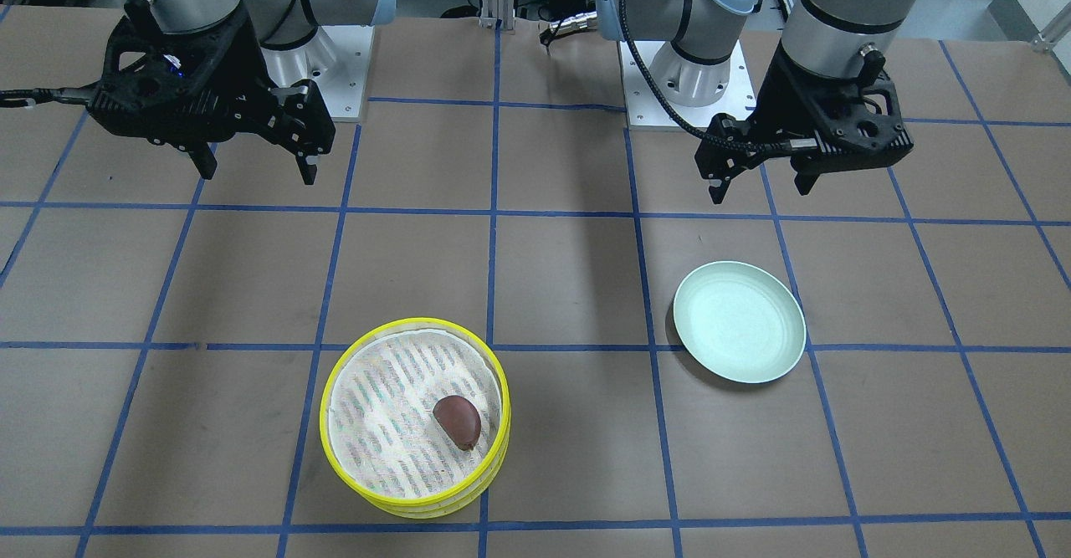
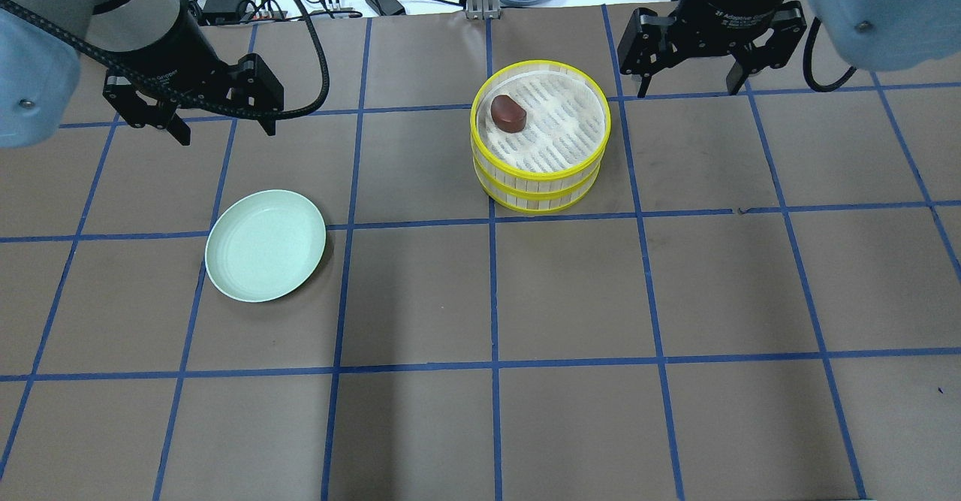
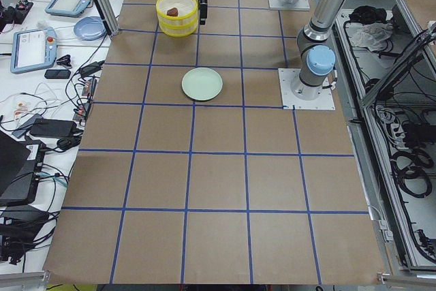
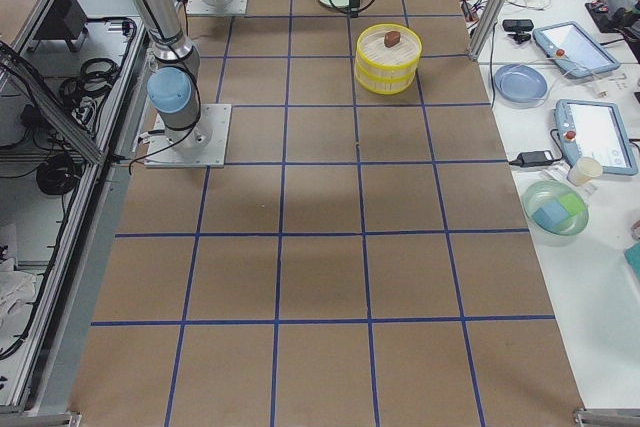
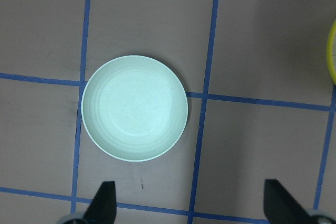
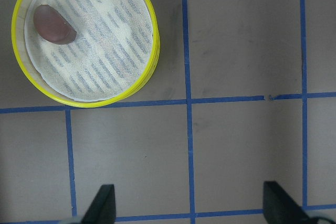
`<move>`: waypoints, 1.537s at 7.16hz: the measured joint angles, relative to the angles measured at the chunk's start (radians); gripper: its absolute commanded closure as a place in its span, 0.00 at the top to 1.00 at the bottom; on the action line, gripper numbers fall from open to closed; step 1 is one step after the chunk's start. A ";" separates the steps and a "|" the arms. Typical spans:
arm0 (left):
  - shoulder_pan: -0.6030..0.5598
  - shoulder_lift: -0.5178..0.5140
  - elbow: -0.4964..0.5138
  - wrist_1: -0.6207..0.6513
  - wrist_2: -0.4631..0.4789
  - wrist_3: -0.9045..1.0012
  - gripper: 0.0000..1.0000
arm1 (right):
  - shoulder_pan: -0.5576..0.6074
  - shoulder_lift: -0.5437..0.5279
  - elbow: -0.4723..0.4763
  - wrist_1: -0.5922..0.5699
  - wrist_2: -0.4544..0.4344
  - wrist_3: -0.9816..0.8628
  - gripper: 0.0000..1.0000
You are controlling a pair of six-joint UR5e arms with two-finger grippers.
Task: Stack buns with steamer
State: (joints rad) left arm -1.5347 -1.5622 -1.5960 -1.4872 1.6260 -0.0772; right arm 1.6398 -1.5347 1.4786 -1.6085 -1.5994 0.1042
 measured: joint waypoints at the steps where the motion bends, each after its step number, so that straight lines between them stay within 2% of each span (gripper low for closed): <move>1: 0.001 0.000 -0.004 0.001 -0.002 0.000 1.00 | 0.000 0.000 0.000 0.000 0.001 -0.001 1.00; 6: 0.000 0.023 -0.003 0.002 -0.047 0.001 1.00 | 0.000 -0.006 0.000 -0.002 -0.005 -0.001 1.00; 11: -0.004 0.029 -0.004 0.001 -0.037 -0.001 1.00 | -0.001 -0.011 0.000 0.001 -0.006 -0.002 1.00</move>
State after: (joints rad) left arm -1.5386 -1.5327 -1.5999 -1.4864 1.5894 -0.0777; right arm 1.6383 -1.5453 1.4787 -1.6078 -1.6050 0.1020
